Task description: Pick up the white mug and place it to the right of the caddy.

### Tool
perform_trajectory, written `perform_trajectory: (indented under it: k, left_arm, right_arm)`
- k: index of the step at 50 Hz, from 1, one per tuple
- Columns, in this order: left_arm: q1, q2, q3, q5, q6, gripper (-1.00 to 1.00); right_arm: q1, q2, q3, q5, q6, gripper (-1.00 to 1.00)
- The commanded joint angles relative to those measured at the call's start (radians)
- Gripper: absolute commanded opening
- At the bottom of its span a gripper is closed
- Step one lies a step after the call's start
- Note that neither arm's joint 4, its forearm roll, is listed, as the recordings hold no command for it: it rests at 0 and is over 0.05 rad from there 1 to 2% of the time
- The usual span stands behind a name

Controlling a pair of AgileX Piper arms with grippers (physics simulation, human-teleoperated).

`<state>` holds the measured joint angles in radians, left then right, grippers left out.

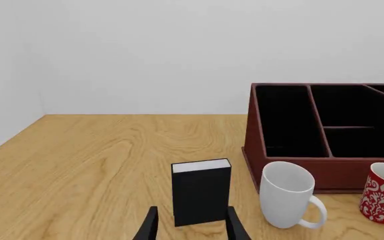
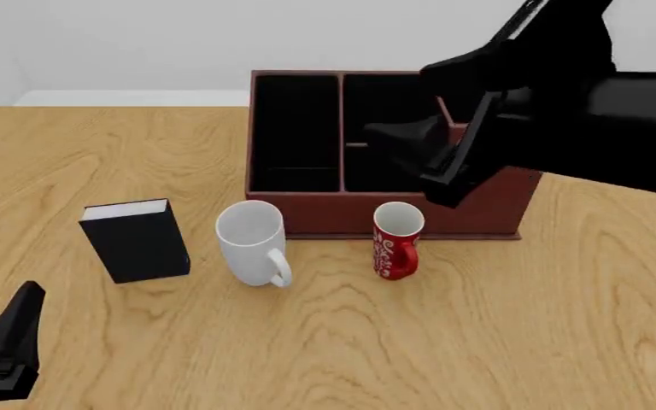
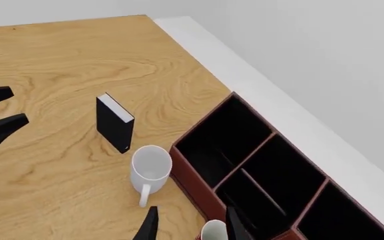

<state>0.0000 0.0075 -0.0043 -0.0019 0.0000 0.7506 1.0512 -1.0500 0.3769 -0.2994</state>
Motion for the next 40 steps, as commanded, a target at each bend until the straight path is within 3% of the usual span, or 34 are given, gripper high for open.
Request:
perform_trajectory:
  k: [1, 15, 40]
  left_arm:
    - [0.000, 0.000, 0.000, 0.000, 0.000, 1.00]
    - [0.000, 0.000, 0.000, 0.000, 0.000, 1.00]
    - [0.000, 0.000, 0.000, 0.000, 0.000, 1.00]
  right_arm:
    - [0.037, 0.096, -0.083, 0.028, 0.020, 1.00]
    - [0.047, 0.159, -0.149, 0.046, 0.075, 1.00]
    - [0.065, 0.243, -0.049, -0.073, 0.152, 1.00]
